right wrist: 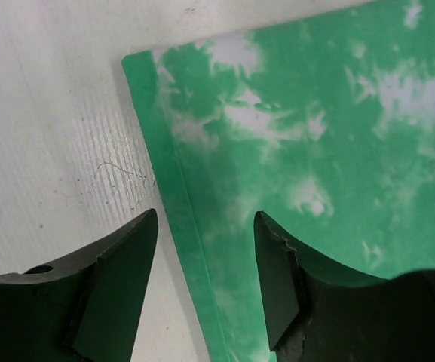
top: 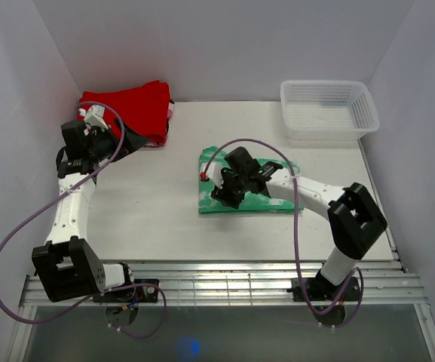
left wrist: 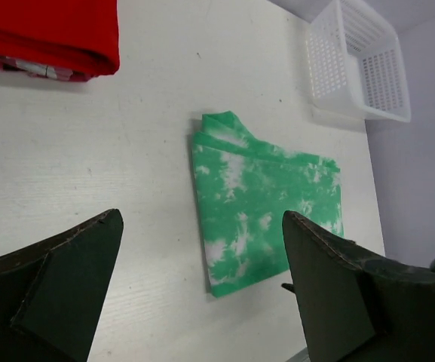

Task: Fold and stack the trousers
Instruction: Neatly place the folded trousers to the corner

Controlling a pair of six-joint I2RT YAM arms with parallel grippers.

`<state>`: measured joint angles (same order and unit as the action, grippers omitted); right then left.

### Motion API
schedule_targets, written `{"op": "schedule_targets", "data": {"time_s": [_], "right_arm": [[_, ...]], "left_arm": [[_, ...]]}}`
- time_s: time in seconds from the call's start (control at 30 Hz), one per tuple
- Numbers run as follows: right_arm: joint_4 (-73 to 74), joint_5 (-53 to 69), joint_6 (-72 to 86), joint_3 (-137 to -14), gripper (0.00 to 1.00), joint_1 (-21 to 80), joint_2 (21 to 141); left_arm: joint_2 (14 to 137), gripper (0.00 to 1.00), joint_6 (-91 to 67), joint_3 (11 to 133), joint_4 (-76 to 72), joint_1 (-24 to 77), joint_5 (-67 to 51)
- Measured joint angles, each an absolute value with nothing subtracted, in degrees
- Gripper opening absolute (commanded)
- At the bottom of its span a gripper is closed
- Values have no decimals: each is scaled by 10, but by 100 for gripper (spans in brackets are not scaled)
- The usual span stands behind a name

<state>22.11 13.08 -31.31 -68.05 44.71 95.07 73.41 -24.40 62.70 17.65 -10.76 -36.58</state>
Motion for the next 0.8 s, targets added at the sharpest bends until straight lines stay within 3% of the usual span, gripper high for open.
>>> {"op": "schedule_targets", "data": {"time_s": [0.3, 0.43, 0.47, 0.53, 0.8], "right_arm": [[152, 8, -349, -652, 59, 523, 1038], [121, -13, -363, -644, 39, 525, 1044], [112, -17, -366, -641, 23, 525, 1045], [98, -25, -371, -640, 8, 525, 1046], [84, -14, -332, -643, 8, 516, 1048]], "left_arm": [[777, 98, -262, 570, 254, -101, -387], [803, 97, -282, 520, 249, -101, -418], [803, 97, -294, 502, 239, -100, -426], [793, 98, -322, 461, 204, -100, -437], [757, 98, -408, 353, 64, -8, -408]]}}
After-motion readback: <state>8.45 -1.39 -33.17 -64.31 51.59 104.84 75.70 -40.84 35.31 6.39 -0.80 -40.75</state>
